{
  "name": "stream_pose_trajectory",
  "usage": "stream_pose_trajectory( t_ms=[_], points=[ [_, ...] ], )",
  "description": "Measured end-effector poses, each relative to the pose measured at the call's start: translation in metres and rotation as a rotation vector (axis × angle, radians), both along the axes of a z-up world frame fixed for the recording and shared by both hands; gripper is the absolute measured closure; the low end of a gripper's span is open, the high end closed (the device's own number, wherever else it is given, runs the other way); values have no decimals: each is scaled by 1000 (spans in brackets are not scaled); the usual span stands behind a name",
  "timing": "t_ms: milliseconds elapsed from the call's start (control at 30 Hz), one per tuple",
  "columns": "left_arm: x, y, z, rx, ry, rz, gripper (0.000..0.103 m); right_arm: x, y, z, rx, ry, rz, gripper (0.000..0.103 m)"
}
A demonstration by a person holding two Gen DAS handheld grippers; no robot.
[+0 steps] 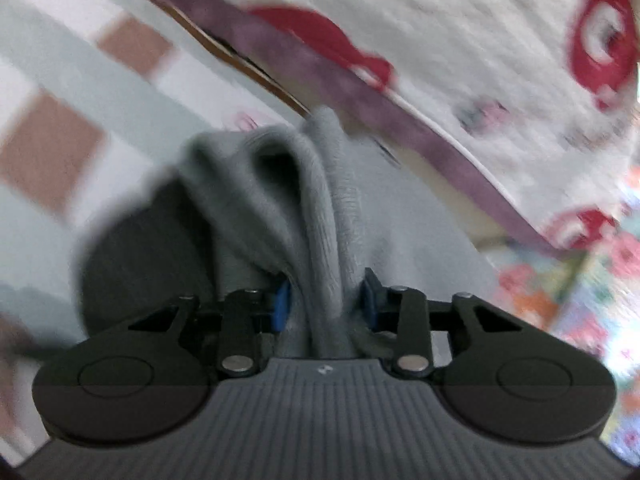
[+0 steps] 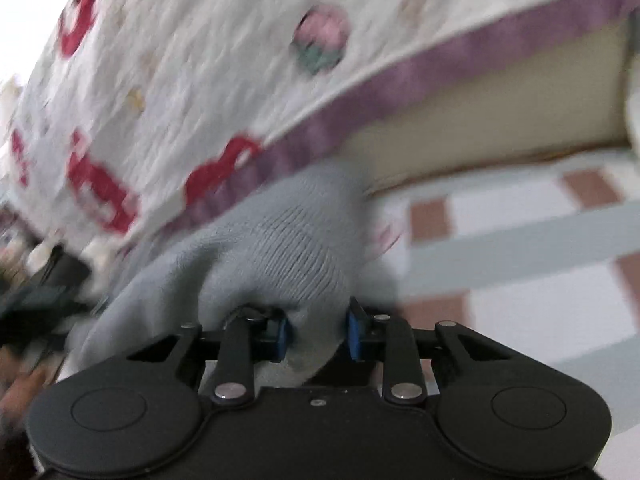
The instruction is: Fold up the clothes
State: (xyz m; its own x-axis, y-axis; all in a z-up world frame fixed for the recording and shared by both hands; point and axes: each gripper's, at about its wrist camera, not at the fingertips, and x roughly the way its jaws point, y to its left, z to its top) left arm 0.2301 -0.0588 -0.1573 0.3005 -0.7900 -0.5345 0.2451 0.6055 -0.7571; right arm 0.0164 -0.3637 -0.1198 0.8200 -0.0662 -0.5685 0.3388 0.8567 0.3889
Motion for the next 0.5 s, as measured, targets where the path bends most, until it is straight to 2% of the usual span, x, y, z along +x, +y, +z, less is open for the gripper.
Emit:
stream_pose_trajectory(
  t_ms=[100, 200, 267, 300, 333, 400, 467, 500],
  points=[
    [-21, -15, -6, 80, 6, 38, 60, 5, -27, -6, 6, 59, -61, 72],
    [-28, -12, 12, 199, -167, 152, 54, -2, -40, -21, 110, 78, -68, 68],
    [-30, -5, 24, 258, -242, 211, 53, -17, -44, -22, 188, 55, -83, 67],
    [-28, 0, 26, 262, -253, 241, 51, -26, -48, -22, 238, 36, -89, 65],
    [-23, 6, 26, 241, -240, 256, 44, -35, -54, -22, 299, 6, -104, 62],
    [-13, 12, 19, 170, -156, 226, 42, -53, -65, -23, 426, -69, -144, 35],
    [-8, 11, 12, 144, -95, 218, 42, -59, -73, -21, 494, -119, -177, 31],
    [-6, 10, 9, 140, -72, 219, 41, -54, -74, -21, 507, -110, -183, 26]
  ],
)
